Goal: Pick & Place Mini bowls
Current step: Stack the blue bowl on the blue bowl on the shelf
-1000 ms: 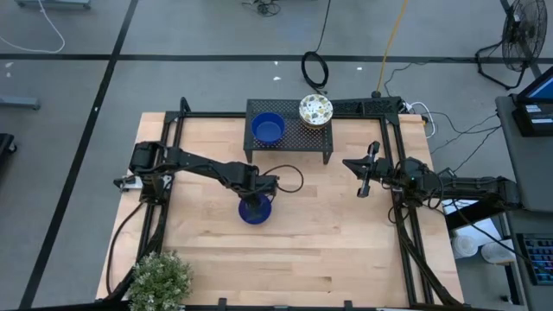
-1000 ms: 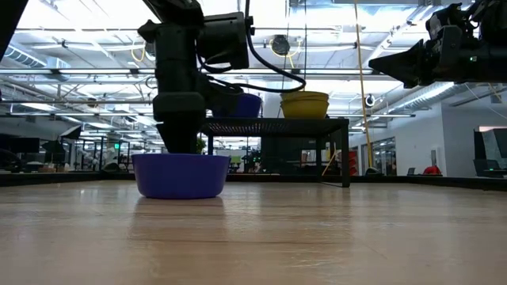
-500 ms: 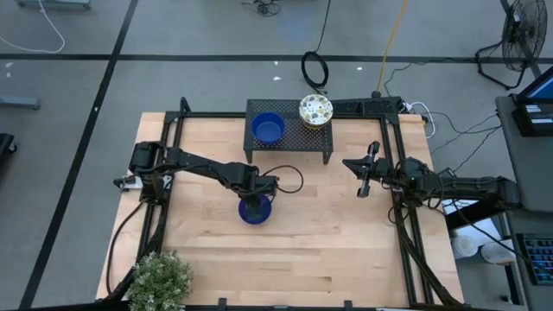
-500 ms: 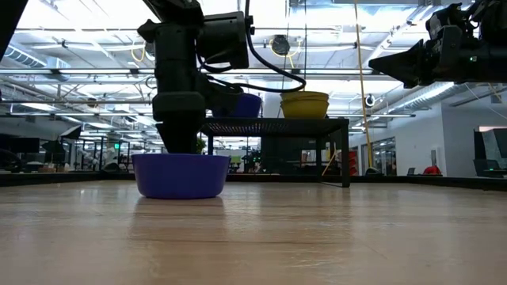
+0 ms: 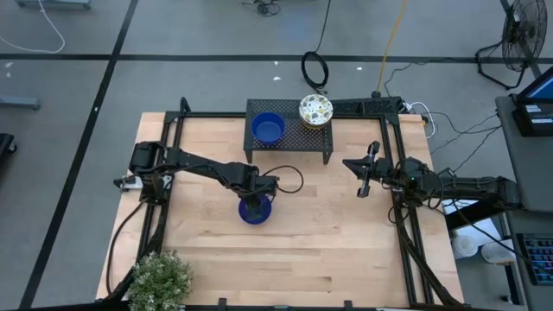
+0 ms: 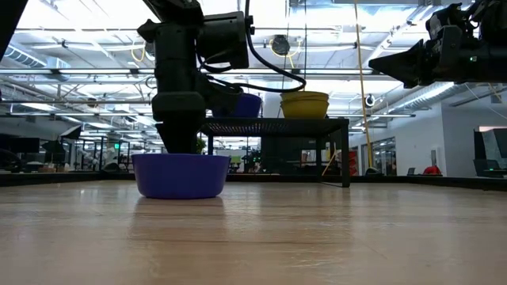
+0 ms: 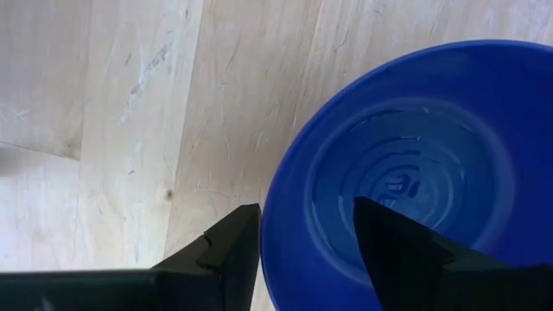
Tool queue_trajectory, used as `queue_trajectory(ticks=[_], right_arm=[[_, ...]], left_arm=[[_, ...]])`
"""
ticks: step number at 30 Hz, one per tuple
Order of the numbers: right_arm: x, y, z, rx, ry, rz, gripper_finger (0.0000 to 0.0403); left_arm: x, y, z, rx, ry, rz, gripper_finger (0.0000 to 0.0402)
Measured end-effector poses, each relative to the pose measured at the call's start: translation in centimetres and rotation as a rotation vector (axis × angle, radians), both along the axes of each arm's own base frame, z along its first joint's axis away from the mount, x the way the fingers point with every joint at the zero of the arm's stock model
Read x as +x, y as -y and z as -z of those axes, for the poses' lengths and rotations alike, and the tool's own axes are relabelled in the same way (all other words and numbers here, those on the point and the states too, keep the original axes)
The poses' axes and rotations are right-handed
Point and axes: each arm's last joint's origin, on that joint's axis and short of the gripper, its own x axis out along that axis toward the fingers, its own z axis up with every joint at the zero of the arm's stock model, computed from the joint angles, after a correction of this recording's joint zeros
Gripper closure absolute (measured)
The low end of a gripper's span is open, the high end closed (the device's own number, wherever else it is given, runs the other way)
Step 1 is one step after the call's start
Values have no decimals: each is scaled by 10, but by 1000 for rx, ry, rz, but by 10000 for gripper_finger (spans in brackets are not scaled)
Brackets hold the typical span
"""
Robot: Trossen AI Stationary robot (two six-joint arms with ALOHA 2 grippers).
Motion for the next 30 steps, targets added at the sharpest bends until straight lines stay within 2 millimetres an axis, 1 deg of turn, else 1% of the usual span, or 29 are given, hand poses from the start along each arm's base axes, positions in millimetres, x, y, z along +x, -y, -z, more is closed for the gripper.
queue_trajectory(ticks=[5, 14, 18, 30], right_arm=[[0, 0, 0, 0, 0, 0, 401], [0, 0, 0, 0, 0, 0, 401], [0, 0, 0, 0, 0, 0, 401], [0, 0, 0, 0, 0, 0, 401]], left_arm=[[0, 0, 0, 0, 0, 0, 219], [0, 0, 0, 5, -1, 15, 296], [0, 0, 0, 5, 0, 16, 319], [0, 0, 0, 10, 0, 17, 350]])
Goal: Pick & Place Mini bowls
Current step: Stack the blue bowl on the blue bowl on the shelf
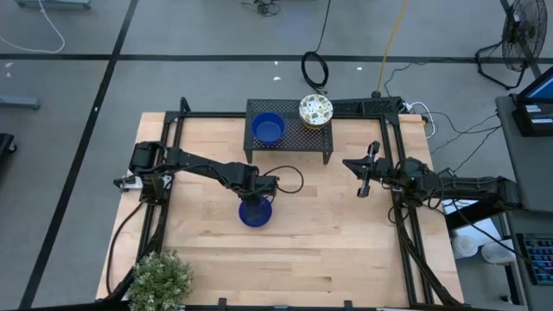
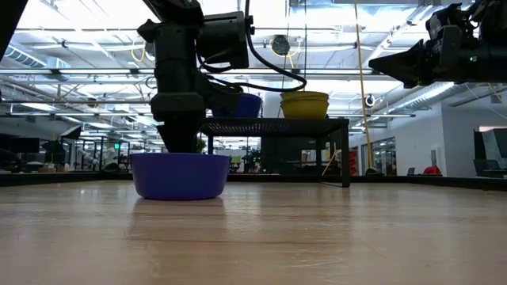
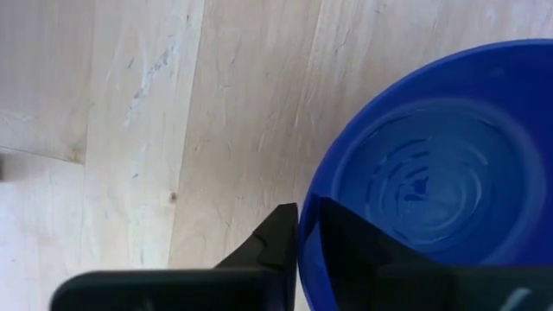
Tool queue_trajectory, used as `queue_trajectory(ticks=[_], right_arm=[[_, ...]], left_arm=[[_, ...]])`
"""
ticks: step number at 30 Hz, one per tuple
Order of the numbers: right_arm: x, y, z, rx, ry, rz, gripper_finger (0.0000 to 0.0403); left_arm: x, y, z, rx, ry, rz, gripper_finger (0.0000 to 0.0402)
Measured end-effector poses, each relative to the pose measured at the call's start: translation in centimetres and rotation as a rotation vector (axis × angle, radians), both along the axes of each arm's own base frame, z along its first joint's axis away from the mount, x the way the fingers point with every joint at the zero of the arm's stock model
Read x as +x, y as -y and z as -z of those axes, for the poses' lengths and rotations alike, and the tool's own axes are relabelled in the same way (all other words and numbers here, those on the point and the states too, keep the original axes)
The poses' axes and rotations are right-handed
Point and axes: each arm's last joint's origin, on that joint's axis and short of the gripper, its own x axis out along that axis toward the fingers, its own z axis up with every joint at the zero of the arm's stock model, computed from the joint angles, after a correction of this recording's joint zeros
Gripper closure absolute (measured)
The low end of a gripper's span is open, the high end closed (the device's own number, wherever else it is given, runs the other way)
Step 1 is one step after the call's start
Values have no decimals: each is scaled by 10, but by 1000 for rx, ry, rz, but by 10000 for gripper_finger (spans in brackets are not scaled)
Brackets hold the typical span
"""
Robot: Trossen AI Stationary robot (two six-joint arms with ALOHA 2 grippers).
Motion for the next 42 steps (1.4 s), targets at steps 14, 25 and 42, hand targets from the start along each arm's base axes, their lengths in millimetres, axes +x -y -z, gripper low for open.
queue_trajectory(ticks=[14, 25, 42], right_arm=[[0, 0, 0, 0, 0, 0, 401], [0, 0, 0, 0, 0, 0, 401], [0, 0, 0, 0, 0, 0, 401]], left_arm=[[1, 0, -2, -4, 9, 34, 390], [1, 0, -1, 3, 5, 33, 390], [0, -1, 0, 5, 1, 44, 390]])
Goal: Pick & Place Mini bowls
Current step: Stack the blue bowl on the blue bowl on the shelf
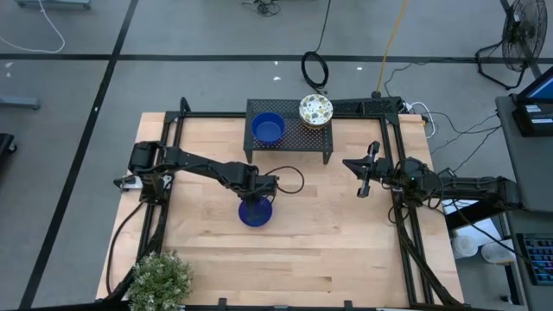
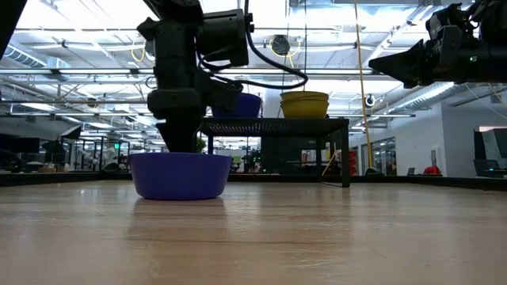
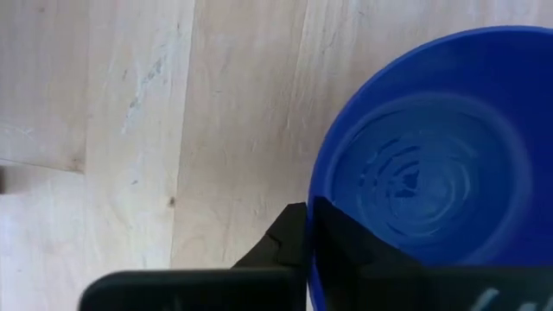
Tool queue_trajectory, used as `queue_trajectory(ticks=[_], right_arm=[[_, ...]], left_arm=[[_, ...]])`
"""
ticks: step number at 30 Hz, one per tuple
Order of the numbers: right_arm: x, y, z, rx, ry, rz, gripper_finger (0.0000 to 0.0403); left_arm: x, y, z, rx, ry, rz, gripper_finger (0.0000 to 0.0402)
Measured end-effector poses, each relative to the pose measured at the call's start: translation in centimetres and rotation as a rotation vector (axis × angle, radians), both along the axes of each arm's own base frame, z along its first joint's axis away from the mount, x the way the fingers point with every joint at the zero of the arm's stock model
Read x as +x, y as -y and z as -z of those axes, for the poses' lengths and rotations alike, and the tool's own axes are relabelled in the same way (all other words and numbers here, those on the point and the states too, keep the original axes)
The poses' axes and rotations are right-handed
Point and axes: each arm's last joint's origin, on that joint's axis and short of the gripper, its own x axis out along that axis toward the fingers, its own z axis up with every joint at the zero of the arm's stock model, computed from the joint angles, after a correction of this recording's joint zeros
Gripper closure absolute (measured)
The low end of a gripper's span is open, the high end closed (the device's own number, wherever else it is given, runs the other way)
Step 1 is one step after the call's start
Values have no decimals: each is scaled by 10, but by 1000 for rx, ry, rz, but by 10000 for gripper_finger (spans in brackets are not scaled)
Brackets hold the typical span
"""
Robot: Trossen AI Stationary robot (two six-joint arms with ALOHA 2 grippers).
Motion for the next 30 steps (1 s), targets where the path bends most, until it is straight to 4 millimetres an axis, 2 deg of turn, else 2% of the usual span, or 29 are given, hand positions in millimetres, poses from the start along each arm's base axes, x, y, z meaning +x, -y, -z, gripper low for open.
queue_trajectory(ticks=[4, 11, 16, 20, 26, 30], right_arm=[[0, 0, 0, 0, 0, 0, 401], [0, 0, 0, 0, 0, 0, 401], [0, 0, 0, 0, 0, 0, 401], [0, 0, 0, 0, 0, 0, 401], [0, 0, 0, 0, 0, 0, 401], [0, 0, 0, 0, 0, 0, 401]], left_arm=[[0, 0, 0, -2, 1, 0, 392], [0, 0, 1, 9, -3, -21, 339], [0, 0, 1, 14, -4, -4, 323], [0, -1, 1, 43, -3, -1, 331], [1, -1, -1, 28, 8, 2, 388], [1, -1, -2, 17, 4, 0, 384]])
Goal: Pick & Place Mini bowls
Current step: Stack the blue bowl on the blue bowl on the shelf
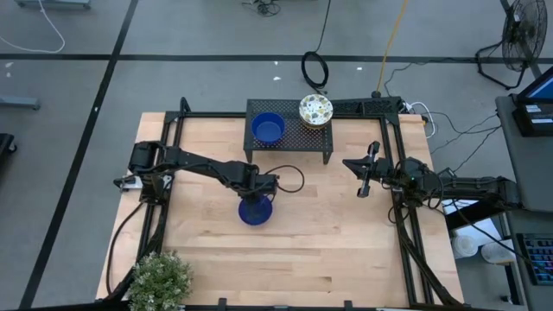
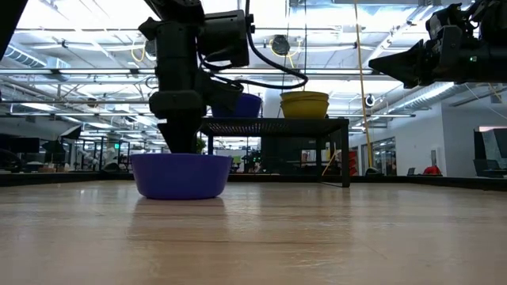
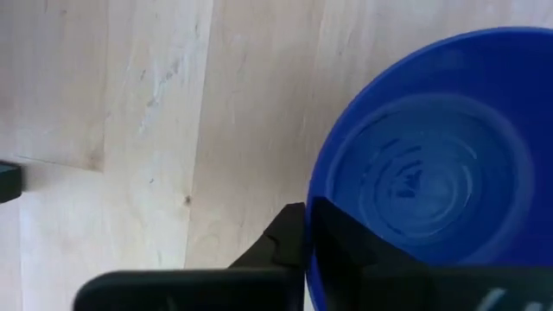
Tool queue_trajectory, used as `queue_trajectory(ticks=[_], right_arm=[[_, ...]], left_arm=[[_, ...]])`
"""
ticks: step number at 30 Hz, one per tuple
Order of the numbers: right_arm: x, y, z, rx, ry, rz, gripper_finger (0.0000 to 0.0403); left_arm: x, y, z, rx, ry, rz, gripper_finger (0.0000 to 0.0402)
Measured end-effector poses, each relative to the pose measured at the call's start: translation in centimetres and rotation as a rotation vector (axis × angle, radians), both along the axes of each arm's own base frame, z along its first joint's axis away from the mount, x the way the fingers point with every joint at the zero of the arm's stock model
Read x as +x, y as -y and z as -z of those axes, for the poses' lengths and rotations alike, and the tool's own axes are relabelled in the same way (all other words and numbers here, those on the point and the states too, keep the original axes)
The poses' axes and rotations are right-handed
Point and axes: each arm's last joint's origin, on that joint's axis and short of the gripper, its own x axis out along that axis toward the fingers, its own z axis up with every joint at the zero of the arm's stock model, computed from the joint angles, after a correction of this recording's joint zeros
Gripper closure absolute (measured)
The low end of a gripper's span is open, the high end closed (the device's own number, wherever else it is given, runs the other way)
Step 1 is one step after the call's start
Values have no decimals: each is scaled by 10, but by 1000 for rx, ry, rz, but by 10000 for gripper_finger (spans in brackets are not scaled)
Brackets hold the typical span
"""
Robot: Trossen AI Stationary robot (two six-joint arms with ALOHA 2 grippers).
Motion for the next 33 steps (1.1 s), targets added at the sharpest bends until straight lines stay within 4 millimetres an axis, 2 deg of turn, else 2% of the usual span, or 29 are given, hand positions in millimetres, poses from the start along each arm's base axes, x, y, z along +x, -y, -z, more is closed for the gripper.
queue_trajectory(ticks=[5, 8, 13, 16, 22, 25, 30, 33], right_arm=[[0, 0, 0, 0, 0, 0, 401], [0, 0, 0, 0, 0, 0, 401], [0, 0, 0, 0, 0, 0, 401], [0, 0, 0, 0, 0, 0, 401], [0, 0, 0, 0, 0, 0, 401], [0, 0, 0, 0, 0, 0, 401], [0, 0, 0, 0, 0, 0, 401], [0, 0, 0, 0, 0, 0, 401]], left_arm=[[5, 1, -12, -24, -11, 55, 385], [8, 0, -28, -24, -28, 65, 395], [11, -3, -56, -96, -61, 85, 382], [11, -7, -75, -104, -76, 112, 391], [12, -24, -119, -51, -58, 75, 383], [10, -34, -142, -56, -26, 0, 384], [4, -63, -182, -68, 67, -209, 392], [-4, -81, -205, -55, 124, -233, 377]])
